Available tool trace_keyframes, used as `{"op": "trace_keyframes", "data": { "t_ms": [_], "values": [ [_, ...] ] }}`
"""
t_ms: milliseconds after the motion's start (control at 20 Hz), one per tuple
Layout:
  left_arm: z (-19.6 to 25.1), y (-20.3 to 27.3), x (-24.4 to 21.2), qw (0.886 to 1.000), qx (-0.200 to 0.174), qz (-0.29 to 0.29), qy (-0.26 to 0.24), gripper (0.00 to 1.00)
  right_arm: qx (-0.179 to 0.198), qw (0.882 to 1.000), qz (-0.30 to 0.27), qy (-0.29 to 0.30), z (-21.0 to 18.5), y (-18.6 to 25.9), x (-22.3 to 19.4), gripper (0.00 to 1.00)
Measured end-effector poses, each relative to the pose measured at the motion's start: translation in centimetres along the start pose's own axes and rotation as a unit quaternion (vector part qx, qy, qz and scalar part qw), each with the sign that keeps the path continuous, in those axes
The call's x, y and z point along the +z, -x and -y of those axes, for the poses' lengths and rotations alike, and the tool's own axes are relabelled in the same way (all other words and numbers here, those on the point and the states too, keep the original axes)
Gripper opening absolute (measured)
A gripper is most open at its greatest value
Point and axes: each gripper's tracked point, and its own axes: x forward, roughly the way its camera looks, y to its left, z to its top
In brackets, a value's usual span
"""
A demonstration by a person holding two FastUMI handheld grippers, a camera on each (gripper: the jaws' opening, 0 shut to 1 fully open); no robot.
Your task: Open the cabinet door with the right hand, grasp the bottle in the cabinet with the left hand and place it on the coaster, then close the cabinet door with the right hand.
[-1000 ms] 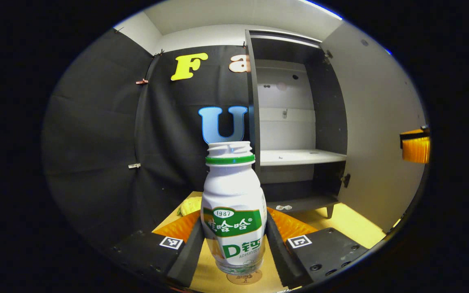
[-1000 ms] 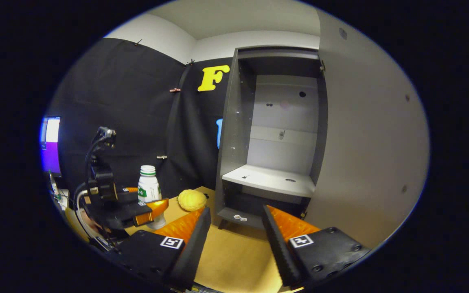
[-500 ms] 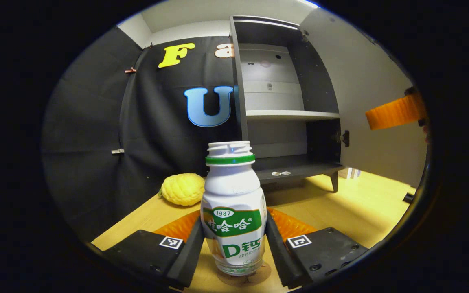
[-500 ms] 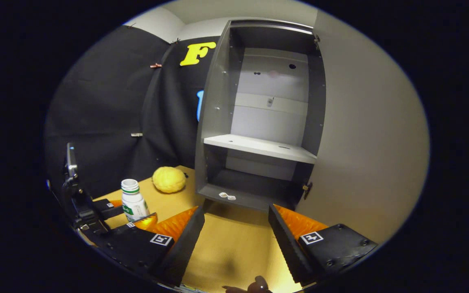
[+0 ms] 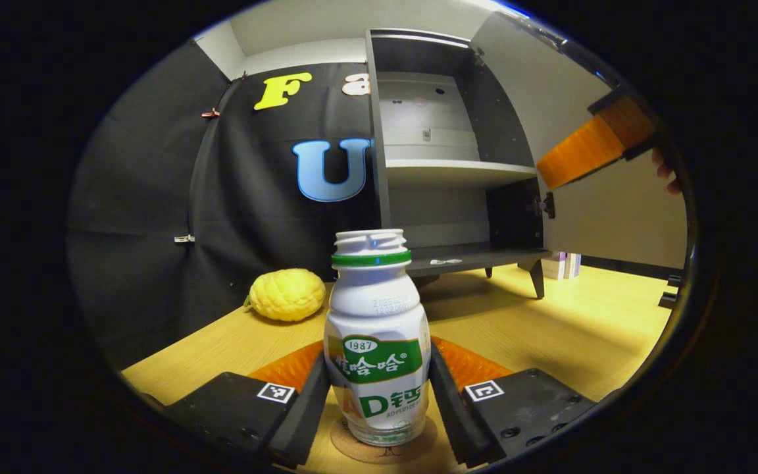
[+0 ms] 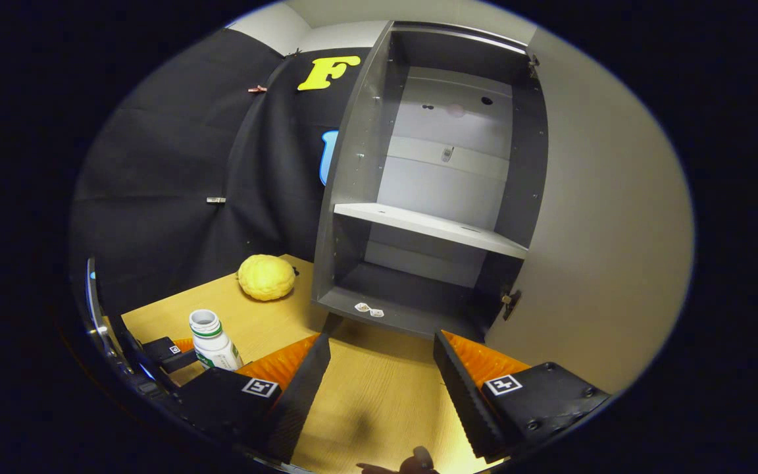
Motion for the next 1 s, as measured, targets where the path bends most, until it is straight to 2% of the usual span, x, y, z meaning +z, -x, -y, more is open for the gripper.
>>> {"op": "trace_keyframes", "data": {
  "t_ms": [250,350,500,700,900,950,1000],
  "values": [
    [-0.1,0.4,0.0,1.000,0.004,-0.001,-0.022,0.83,0.002,1.000,-0.005,-0.005,-0.3,-0.9,0.1,0.98],
    [-0.4,0.3,1.3,0.999,0.010,0.010,-0.033,0.97,0.001,1.000,-0.002,-0.004,-0.2,-0.7,0.5,0.98],
    [-0.3,-0.2,3.6,0.999,0.007,0.023,-0.029,0.96,-0.010,1.000,0.013,0.002,0.6,0.1,2.2,0.98],
    [-1.8,-0.2,9.5,0.998,0.036,0.057,-0.022,0.96,-0.029,0.999,0.037,0.005,2.7,3.0,5.3,0.98],
    [0.5,1.4,15.7,0.997,0.017,0.077,-0.016,0.96,-0.042,0.998,0.046,0.000,5.2,6.9,8.1,0.98],
    [1.3,2.0,17.3,0.997,0.008,0.080,-0.016,0.99,-0.043,0.998,0.041,0.002,5.8,7.9,8.8,0.98],
    [2.0,2.5,19.1,0.996,-0.001,0.084,-0.020,0.95,-0.038,0.998,0.041,0.001,6.1,9.2,9.9,0.98]
  ]
}}
